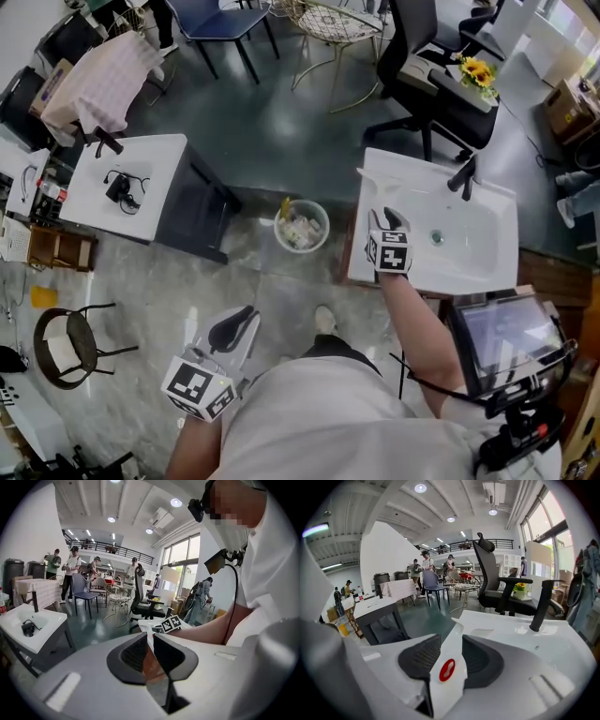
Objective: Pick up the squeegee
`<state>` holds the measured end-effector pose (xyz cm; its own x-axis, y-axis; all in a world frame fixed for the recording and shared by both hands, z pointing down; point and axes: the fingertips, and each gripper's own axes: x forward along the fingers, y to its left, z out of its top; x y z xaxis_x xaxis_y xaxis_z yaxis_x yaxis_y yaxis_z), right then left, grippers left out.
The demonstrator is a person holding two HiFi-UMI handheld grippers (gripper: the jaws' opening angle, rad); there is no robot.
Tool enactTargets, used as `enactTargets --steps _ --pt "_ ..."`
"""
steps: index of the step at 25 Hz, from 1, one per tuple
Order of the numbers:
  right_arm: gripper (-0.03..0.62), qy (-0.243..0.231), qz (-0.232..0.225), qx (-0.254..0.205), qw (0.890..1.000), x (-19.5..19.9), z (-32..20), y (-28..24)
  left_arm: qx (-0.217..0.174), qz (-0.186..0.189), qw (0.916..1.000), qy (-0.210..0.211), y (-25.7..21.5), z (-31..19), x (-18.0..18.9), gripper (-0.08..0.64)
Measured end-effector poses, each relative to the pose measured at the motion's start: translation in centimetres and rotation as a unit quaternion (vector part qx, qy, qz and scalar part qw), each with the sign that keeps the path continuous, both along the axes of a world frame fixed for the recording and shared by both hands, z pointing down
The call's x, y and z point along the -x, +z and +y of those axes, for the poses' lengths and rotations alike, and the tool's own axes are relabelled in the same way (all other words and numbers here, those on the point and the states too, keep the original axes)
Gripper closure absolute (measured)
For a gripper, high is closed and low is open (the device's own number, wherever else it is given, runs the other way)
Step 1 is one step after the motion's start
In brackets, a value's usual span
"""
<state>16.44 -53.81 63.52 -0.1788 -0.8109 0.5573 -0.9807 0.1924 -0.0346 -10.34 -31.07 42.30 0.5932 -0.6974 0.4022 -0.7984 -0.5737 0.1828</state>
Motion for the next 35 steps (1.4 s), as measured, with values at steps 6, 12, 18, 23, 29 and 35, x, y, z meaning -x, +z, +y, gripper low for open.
enactTargets --steps 6,12,18,23,29,35 --pt "0.440 0.026 -0.003 0.023 0.999 -1.6 -4.8 3.3 0.006 -0.022 0.9995 -0.020 0.7 -2.2 -0.7 0.511" --pt "0.433 0.057 -0.004 0.035 0.998 -2.0 -7.1 4.8 0.015 -0.033 0.9983 -0.045 0.8 -3.1 0.4 0.511" --pt "0.437 0.063 0.002 0.037 0.997 -2.3 -7.8 5.4 0.014 -0.034 0.9977 -0.057 0.5 -3.4 0.9 0.511" --pt "0.466 0.085 0.003 0.044 0.995 -3.5 -7.3 5.6 0.010 -0.028 0.9975 -0.063 0.1 -3.2 1.5 0.511" --pt "0.488 0.089 -0.003 0.044 0.995 -4.5 -6.2 5.6 0.005 -0.025 0.9980 -0.058 0.0 -2.7 2.0 0.511" --pt "0.488 0.081 0.000 0.038 0.996 -4.8 -3.9 4.3 0.002 -0.017 0.9988 -0.046 -0.3 -1.8 2.2 0.511"
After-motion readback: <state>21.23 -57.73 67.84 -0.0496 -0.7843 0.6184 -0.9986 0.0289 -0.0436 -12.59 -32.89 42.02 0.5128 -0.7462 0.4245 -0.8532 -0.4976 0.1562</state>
